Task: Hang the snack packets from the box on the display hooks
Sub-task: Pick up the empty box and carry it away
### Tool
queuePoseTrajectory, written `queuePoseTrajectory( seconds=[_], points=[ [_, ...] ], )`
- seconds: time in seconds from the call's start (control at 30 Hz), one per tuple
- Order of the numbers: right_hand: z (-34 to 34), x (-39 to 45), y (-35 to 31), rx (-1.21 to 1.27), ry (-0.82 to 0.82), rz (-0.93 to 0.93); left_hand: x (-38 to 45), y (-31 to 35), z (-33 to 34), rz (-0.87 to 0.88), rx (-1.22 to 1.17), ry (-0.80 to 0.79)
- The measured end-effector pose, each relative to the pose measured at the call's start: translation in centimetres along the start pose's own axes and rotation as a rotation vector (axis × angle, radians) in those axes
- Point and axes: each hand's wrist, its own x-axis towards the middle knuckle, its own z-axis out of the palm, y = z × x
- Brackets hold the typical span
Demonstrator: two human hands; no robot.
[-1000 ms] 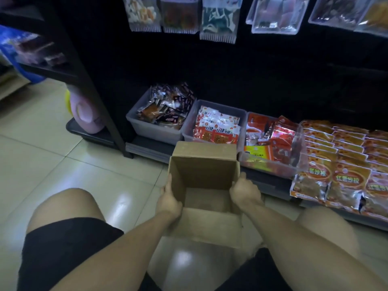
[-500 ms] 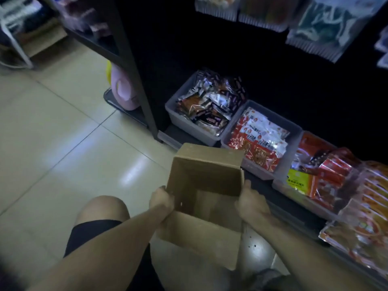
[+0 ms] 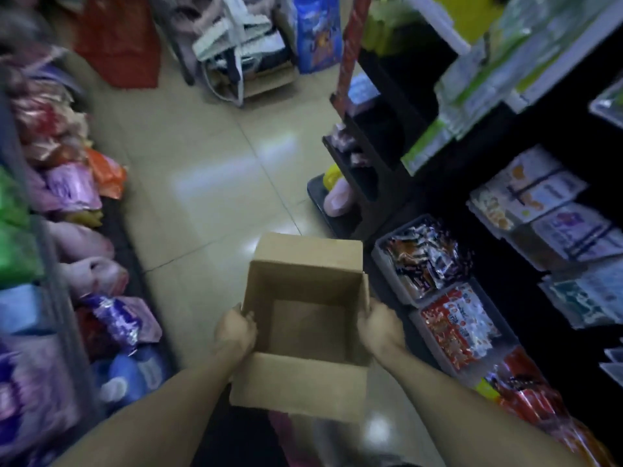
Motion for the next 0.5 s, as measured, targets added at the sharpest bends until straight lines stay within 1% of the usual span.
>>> queuePoseTrajectory(
  seconds=[0.1,0.2,0.37,0.5],
  points=[
    [-1.6,0.2,-8.8,0.054,-0.003,-0.001,1.6,0.4,-6.8,-0.035,-0.046,0.079],
    [-2.7,0.7,-16.1,0.124,-0.009,-0.052,2.2,2.8,-13.4,-0.036,-0.065,0.137],
    [-4.6,2.9,-25.6,0.109,-0.006,-0.123,4.7,7.3,-21.5,-0.058,-0.005,0.262],
    [-6.3,6.1,-32.0,0.112,-0.012,-0.146,8.0,10.8,-26.0,-0.001,0.014,0.303]
  ],
)
